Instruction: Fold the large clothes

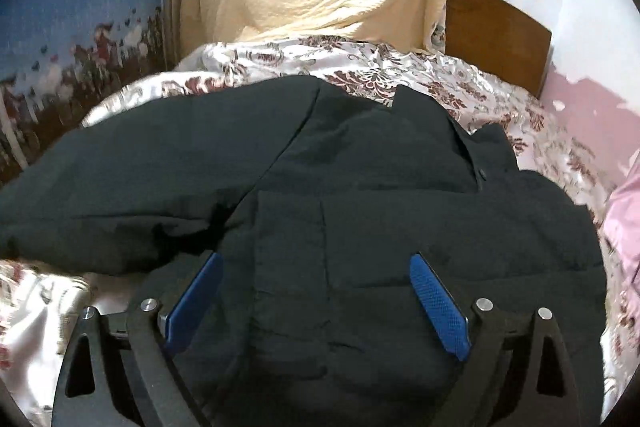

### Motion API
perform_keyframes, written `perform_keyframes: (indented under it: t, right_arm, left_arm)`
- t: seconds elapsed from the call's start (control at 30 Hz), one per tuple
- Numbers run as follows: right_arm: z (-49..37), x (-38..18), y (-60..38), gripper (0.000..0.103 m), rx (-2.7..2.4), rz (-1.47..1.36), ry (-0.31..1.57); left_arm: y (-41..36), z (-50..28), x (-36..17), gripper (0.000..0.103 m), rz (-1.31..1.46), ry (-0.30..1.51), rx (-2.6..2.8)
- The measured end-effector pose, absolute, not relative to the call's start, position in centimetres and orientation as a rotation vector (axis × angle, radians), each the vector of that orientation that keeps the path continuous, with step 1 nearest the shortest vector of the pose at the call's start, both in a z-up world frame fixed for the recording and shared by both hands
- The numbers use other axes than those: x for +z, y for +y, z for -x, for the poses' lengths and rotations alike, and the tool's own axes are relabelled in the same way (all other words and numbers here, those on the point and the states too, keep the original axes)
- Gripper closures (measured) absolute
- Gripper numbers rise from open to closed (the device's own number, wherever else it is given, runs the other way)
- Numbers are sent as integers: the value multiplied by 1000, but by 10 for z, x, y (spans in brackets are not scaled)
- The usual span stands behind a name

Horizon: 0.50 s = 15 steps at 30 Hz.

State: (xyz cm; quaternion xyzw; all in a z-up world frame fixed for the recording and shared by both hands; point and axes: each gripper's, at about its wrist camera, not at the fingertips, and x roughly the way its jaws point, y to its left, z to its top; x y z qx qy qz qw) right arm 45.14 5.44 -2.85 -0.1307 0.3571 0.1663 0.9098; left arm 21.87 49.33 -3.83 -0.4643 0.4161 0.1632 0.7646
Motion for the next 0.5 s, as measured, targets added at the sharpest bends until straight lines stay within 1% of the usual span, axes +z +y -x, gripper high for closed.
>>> perform_keyframes:
  t: [0.1,0.23,0.4,0.5]
  right_arm:
    - [-459,-37,48,8,321,240,762]
    - [-465,-44,33,8,328,186,781]
    - [-463,-46,34,8,327,189,766]
    - [-463,-46,35,8,330,196,764]
  left_arm:
    - [505,-220,-48,22,978,938,403]
    - [491,-227,-42,22,862,950,434]
    - [481,-236,-42,22,907,952,449]
    - [477,-245,-44,22,860,942,479]
